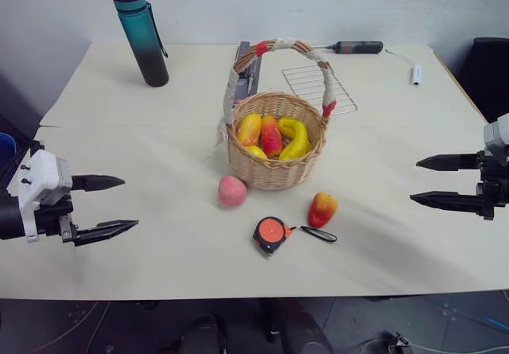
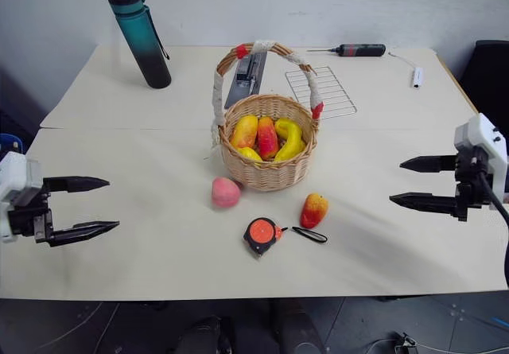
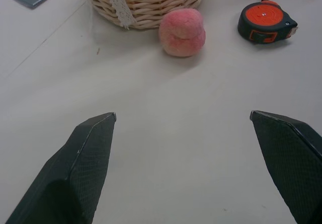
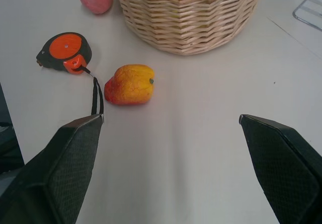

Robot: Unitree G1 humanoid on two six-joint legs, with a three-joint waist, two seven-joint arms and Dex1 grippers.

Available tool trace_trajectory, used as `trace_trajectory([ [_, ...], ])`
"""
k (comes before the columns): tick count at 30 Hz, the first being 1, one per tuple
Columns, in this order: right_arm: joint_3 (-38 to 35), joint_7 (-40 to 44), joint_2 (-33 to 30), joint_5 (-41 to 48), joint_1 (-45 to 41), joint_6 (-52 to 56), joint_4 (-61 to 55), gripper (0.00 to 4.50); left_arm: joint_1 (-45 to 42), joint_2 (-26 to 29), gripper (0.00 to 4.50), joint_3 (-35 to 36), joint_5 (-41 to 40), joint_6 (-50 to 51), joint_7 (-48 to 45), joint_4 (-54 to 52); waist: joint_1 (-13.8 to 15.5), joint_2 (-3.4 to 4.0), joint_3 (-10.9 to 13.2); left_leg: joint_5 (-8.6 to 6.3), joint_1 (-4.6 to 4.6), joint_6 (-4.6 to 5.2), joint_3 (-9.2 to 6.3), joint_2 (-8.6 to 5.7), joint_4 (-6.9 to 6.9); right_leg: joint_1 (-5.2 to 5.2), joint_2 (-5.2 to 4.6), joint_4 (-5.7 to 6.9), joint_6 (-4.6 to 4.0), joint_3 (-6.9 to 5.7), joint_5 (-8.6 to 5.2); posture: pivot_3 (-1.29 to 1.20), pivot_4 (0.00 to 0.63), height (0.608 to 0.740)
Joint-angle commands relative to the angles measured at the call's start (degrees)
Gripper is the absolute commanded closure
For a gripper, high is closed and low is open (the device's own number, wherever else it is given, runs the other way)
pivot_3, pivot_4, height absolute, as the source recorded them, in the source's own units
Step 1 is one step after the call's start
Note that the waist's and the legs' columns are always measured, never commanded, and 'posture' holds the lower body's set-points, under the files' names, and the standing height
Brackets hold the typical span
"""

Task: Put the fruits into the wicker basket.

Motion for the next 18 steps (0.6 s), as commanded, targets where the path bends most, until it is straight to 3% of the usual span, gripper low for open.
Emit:
trace_trajectory([
  [1,-1.03,-0.82,-0.10,0.15,0.36,0.06,-2.04,0.04,2.47,1.25,0.00,1.50,0.52,-0.34,-2.30,-1.32,0.02,0.01,0.01,0.00,0.00,0.00,0.00,0.00,0.00,0.00,0.00,0.00,0.00,0.00,0.00,0.00,0.150,0.740],
  [18,-1.22,-3.74,-0.14,-0.27,1.99,0.63,-5.96,0.04,1.58,1.01,0.00,1.70,1.08,-1.50,-2.41,0.03,0.09,0.05,0.03,-0.01,0.00,-0.03,0.05,0.02,0.01,-0.01,0.01,0.01,0.03,0.00,-0.01,0.00,0.150,0.740],
])
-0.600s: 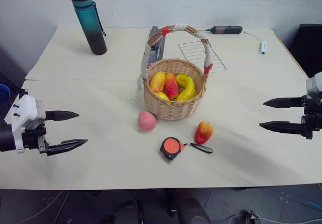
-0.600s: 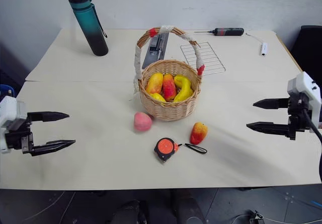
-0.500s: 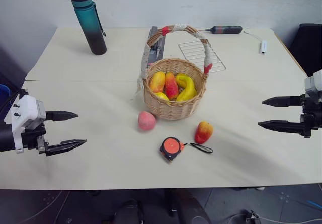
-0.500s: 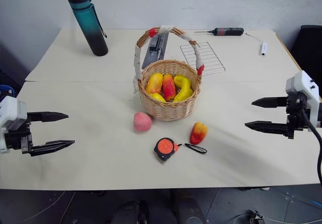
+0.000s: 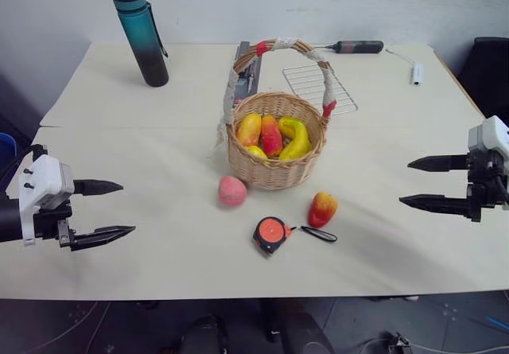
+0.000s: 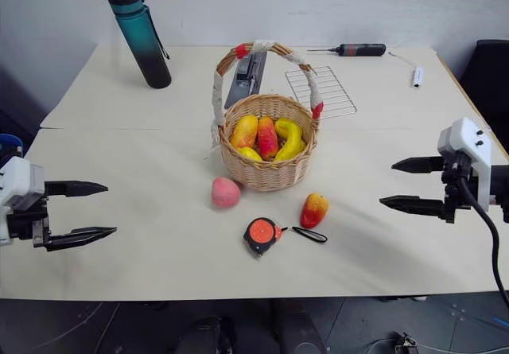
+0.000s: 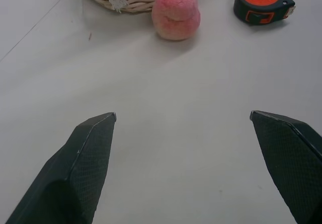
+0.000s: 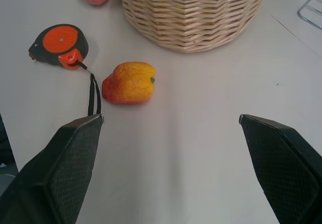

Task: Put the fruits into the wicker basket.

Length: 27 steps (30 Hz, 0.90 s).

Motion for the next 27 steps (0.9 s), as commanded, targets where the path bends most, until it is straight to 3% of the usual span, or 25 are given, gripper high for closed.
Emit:
trace_trajectory([
  [1,-0.87,0.24,-0.40,-0.22,-0.76,-1.25,-0.43,0.04,0.04,0.45,0.00,1.61,-0.53,-0.18,-0.62,-0.25,-0.01,0.00,0.00,0.00,0.00,0.00,0.00,0.00,0.00,0.00,0.00,0.00,0.00,0.00,0.00,0.00,0.150,0.740],
  [6,3.16,-0.14,0.66,0.16,-6.75,-1.37,-1.51,0.04,-3.70,0.00,0.00,-0.02,-4.77,2.51,-0.04,-2.51,-0.10,0.03,0.02,0.01,0.01,0.01,0.05,0.00,0.07,0.00,0.00,0.03,-0.02,0.03,-0.01,0.00,0.150,0.740],
  [12,12.00,1.68,4.29,4.13,-15.30,1.31,-12.93,0.04,-5.97,1.63,0.00,-3.44,-11.95,8.00,-1.93,-10.89,-0.17,0.09,0.06,0.03,0.02,-0.03,0.04,0.00,0.05,-0.01,0.00,0.14,0.29,0.02,0.17,0.00,0.150,0.740],
  [18,29.29,7.47,14.42,-6.38,-24.26,-11.45,-14.68,0.04,-10.78,3.31,0.00,-12.64,-11.22,6.39,-4.22,-14.76,-0.08,0.08,0.05,0.01,0.07,-0.23,0.00,0.12,0.10,-0.02,0.23,0.28,0.38,-0.02,0.18,0.00,0.150,0.740],
  [23,42.83,11.63,24.29,-20.08,-29.36,-27.27,-4.14,0.04,-14.66,3.57,0.00,-18.06,-10.28,5.40,-4.91,-15.78,-0.15,0.06,0.05,0.17,0.07,-0.52,0.04,0.11,0.28,-0.08,0.24,0.52,0.28,0.00,0.12,0.00,0.150,0.740],
  [27,48.37,14.20,29.94,-25.82,-32.96,-34.51,4.45,0.04,-16.88,3.18,0.00,-19.91,-11.00,6.35,-3.70,-17.09,-0.11,0.06,0.05,0.18,0.05,-0.54,0.04,0.11,0.50,-0.12,0.25,0.85,0.25,0.00,0.09,0.00,0.150,0.740],
])
